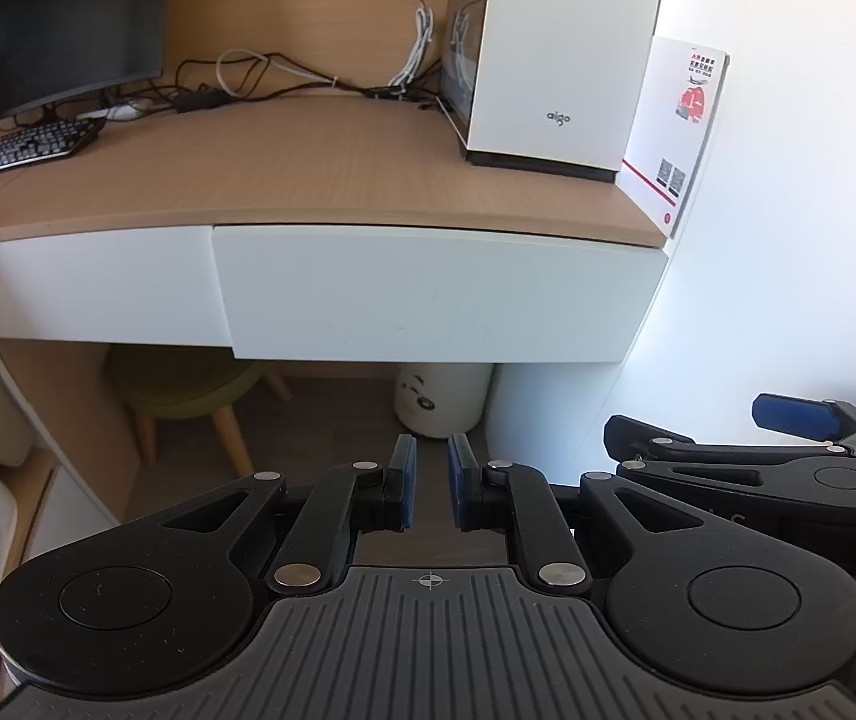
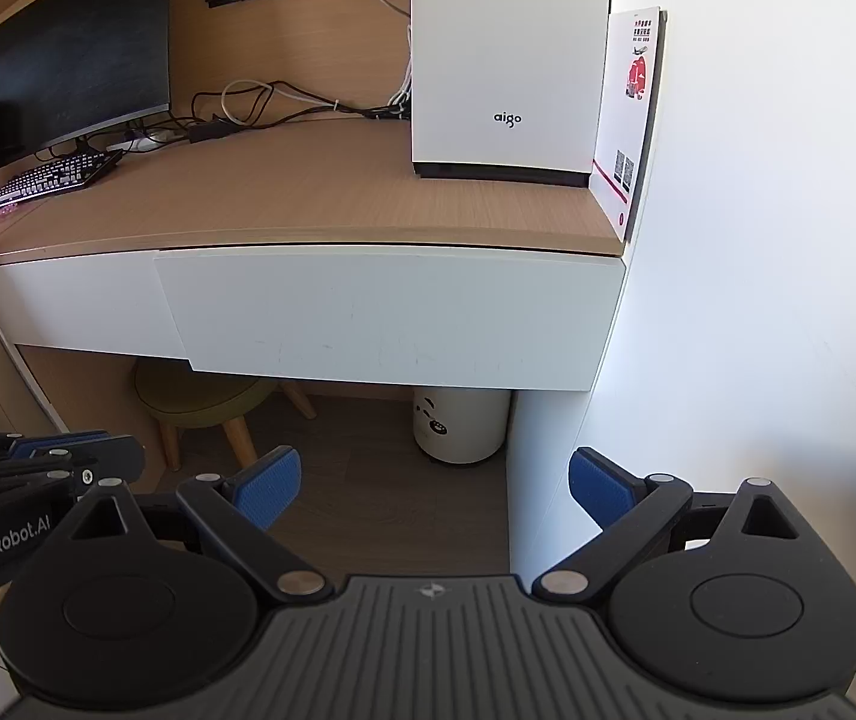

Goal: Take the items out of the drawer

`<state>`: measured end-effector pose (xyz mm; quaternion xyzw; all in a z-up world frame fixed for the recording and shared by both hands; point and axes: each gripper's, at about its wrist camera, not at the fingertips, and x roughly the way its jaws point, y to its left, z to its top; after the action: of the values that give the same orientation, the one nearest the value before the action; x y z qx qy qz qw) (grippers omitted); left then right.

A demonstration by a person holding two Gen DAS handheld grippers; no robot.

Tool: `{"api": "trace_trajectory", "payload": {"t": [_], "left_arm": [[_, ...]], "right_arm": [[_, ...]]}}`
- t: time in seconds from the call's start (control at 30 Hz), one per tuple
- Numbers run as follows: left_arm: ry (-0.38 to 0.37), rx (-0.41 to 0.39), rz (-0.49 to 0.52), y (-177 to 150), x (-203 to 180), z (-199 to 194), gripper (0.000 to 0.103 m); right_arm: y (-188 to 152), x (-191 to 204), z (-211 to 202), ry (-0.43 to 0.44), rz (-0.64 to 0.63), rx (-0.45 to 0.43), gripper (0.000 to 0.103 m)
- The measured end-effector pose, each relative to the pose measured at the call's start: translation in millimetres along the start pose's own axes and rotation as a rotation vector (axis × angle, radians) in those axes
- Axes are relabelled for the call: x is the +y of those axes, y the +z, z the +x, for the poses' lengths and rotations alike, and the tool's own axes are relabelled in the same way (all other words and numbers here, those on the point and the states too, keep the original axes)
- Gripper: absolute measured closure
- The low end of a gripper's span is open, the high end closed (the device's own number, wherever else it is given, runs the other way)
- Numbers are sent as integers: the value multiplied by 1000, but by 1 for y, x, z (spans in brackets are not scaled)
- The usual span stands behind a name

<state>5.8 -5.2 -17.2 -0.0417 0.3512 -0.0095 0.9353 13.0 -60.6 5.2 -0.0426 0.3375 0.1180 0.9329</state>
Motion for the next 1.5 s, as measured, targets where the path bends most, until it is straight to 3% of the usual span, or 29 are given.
{"api": "trace_trajectory", "payload": {"t": [1.5], "left_arm": [[-6, 1, -7, 4, -2, 0, 90]], "right_arm": [[2, -1, -1, -1, 5, -1, 6]]}}
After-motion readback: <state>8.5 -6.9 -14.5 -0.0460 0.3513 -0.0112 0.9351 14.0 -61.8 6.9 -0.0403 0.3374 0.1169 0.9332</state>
